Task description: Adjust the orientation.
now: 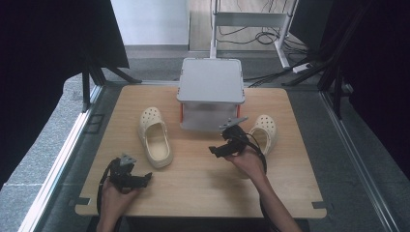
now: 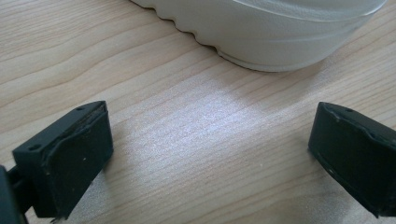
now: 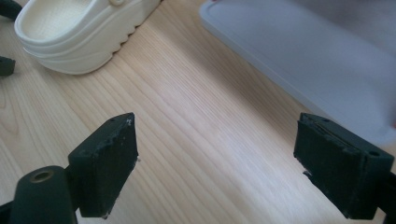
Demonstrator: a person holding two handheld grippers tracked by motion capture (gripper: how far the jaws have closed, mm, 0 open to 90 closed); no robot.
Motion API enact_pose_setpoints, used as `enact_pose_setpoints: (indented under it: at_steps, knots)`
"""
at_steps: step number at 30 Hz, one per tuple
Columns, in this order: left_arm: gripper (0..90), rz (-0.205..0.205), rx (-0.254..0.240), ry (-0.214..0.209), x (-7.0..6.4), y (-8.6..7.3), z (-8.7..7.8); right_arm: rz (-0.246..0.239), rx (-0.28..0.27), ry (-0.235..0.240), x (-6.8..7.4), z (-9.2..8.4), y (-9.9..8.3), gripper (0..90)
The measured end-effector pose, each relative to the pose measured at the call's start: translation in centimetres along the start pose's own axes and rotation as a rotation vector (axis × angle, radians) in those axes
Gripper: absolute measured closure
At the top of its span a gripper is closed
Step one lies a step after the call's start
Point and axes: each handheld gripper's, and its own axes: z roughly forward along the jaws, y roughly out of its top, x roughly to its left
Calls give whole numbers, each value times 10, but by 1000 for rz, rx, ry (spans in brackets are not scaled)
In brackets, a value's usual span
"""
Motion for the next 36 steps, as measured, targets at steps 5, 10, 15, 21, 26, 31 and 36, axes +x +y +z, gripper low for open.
enact_pose_setpoints:
  at_steps: [5,10,15,21,26,31,36]
  knots:
    - [0,4,0,0,0,0,0,-48,13,10,14,20,23,148]
    - [0,4,0,0,0,0,0,-64,-7,32,29,39,44,170]
    - [0,1,-1,-1,0,0,0,-59,-4,52,39,60,63,183]
    - [0,1,-1,0,0,0,0,-75,7,69,55,83,84,216]
    - [0,0,-1,-1,0,0,0,-75,10,78,62,100,99,268]
    - [0,-2,-1,0,0,0,0,-57,6,97,68,121,112,357]
    - [0,2,-2,1,0,0,0,-50,25,81,72,134,119,422]
